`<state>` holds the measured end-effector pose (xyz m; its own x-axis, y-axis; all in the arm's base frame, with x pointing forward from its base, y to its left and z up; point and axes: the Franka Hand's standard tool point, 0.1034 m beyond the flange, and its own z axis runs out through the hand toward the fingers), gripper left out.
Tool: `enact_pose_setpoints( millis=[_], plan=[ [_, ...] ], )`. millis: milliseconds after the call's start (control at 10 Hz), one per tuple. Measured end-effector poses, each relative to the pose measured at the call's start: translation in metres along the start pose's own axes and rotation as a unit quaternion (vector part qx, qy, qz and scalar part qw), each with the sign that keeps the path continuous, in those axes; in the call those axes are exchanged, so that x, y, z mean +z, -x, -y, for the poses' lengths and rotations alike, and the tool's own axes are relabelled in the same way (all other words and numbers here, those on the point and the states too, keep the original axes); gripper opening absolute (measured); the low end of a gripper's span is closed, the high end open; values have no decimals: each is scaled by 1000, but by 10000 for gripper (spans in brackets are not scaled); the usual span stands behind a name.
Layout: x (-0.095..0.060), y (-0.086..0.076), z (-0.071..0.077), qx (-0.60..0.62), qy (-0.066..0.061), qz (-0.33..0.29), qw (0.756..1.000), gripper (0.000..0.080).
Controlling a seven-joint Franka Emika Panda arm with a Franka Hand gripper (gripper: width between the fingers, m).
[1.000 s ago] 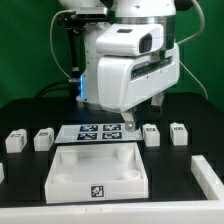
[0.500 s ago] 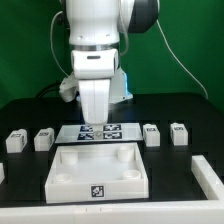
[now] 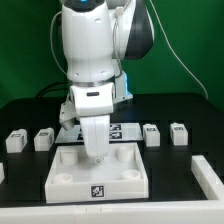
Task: Assemble one leg
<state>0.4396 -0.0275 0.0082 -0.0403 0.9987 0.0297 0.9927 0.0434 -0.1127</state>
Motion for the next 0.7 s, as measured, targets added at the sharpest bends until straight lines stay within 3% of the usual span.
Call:
enact_pose_setpoints(
  millis=[200,300,400,500,700],
  plan=[
    [0,0,0,0,0,0,1000,392],
    [0,0,0,0,0,0,1000,392],
    [0,0,0,0,0,0,1000,196],
    [0,0,0,0,0,0,1000,72],
    [-2,1,-3,1,8,1,1000,68]
  ],
)
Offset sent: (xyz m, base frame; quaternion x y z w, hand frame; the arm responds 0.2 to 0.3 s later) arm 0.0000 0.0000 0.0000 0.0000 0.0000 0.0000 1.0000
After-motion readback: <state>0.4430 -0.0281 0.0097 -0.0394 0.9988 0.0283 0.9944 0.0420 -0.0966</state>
